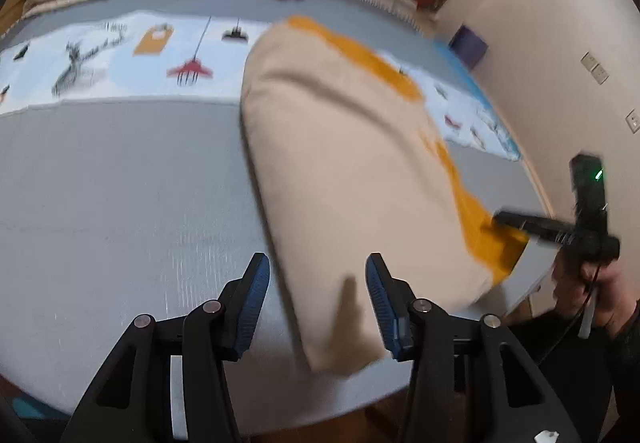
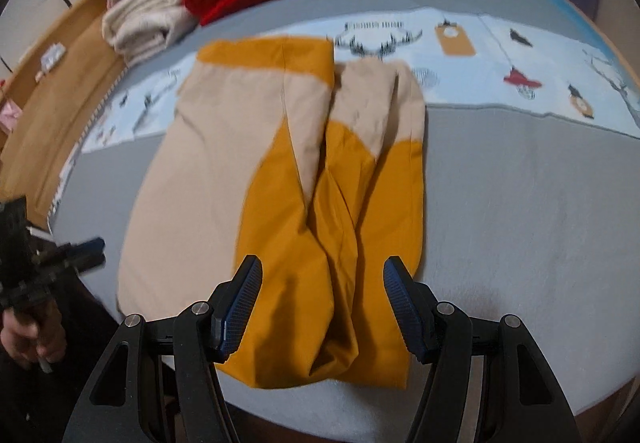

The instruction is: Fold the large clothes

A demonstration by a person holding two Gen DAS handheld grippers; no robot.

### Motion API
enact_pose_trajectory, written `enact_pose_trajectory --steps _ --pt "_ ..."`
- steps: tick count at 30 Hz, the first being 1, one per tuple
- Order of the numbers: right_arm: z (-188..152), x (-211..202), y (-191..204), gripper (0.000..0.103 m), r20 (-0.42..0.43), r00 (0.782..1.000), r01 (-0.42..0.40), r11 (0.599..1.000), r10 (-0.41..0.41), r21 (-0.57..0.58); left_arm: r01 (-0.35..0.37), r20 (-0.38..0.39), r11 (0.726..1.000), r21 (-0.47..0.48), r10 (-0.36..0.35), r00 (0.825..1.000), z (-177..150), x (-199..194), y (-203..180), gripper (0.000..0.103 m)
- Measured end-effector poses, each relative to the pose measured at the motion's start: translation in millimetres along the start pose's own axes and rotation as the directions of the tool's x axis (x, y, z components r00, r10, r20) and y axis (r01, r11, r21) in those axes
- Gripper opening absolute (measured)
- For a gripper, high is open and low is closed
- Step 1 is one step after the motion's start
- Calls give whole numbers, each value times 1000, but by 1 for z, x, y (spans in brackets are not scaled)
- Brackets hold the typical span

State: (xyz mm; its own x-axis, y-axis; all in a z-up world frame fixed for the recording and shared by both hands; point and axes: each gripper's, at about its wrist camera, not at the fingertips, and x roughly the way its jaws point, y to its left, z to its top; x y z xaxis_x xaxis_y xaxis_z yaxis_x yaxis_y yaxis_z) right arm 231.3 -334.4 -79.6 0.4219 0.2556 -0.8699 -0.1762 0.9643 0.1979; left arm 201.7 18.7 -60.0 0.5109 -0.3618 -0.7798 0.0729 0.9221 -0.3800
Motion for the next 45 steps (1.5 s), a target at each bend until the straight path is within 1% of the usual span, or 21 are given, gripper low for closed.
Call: enact_pose_trajectory --steps 2,5,12,14,15,16,17,18,19,20,21,23,24,26,28,30,33,36,39,43,45 --pt "-3 7 -1 64 -25 1000 11 1000 -11 -1 -11 -17 1000 16 11 1000 4 6 1 47" --pt "-4 13 -2 64 -53 998 18 1000 -19 -13 -1 -47 1000 -16 0 999 6 15 5 47" --pt "-10 21 3 63 -87 995 38 998 -42 -41 11 -44 999 -34 -12 999 7 14 13 47" --pt "-11 22 4 52 -87 995 34 998 -38 -48 25 -52 999 -39 -27 998 6 15 12 47" --pt "-11 23 7 28 -92 996 17 998 -23 -60 36 -58 998 -41 -39 998 6 16 11 47" --pt "-12 22 9 18 -91 996 16 997 -22 -72 46 -63 998 -42 -48 997 5 17 11 47" --pt "-13 19 13 13 -77 997 9 995 -16 -97 60 -75 997 -42 -64 995 5 20 9 47" --pt "-13 7 17 7 -39 999 -37 992 33 -122 72 -84 996 -44 -75 994 4 22 9 47" --pt "-12 -5 18 6 5 997 -80 989 81 -124 86 -93 995 -48 -90 992 3 23 8 47" --pt "-11 -28 15 6 87 982 -158 981 168 -112 109 -108 993 -52 -114 988 2 26 6 47" --pt "-11 -48 10 5 164 958 -222 970 236 -102 125 -121 991 -52 -130 984 1 28 4 48" --pt "-15 -80 -2 4 284 912 -277 956 295 -100 147 -137 988 -45 -152 979 -1 32 -1 50" --pt "-18 -86 -8 4 301 911 -268 959 282 -89 151 -141 988 -39 -155 978 -2 34 -4 50" --pt "-22 -83 -20 3 280 932 -225 973 231 -52 148 -159 989 -19 -149 976 -5 39 -10 50" --pt "-28 -64 -27 3 191 973 -124 991 130 -40 140 -177 990 -5 -139 974 -7 45 -14 51" --pt "-34 -36 -29 3 69 997 -16 998 20 -58 129 -200 992 13 -124 972 -11 51 -19 53" --pt "-42 -8 -28 3 -36 996 72 991 -76 -111 83 -247 995 47 -69 967 -18 62 -23 59" --pt "-44 4 -27 2 -73 989 116 985 -127 -130 61 -313 998 30 -49 948 -25 76 -17 65" --pt "-45 15 -21 2 -104 980 157 977 -173 -145 52 -326 998 25 -41 944 -26 79 -15 65" --pt "-43 13 -23 2 -104 981 148 978 -164 -144 37 -325 999 38 -22 946 -27 76 -21 65" --pt "-37 0 -27 5 -52 990 129 987 -134 -97 37 -325 999 28 -26 945 -27 75 -19 65"
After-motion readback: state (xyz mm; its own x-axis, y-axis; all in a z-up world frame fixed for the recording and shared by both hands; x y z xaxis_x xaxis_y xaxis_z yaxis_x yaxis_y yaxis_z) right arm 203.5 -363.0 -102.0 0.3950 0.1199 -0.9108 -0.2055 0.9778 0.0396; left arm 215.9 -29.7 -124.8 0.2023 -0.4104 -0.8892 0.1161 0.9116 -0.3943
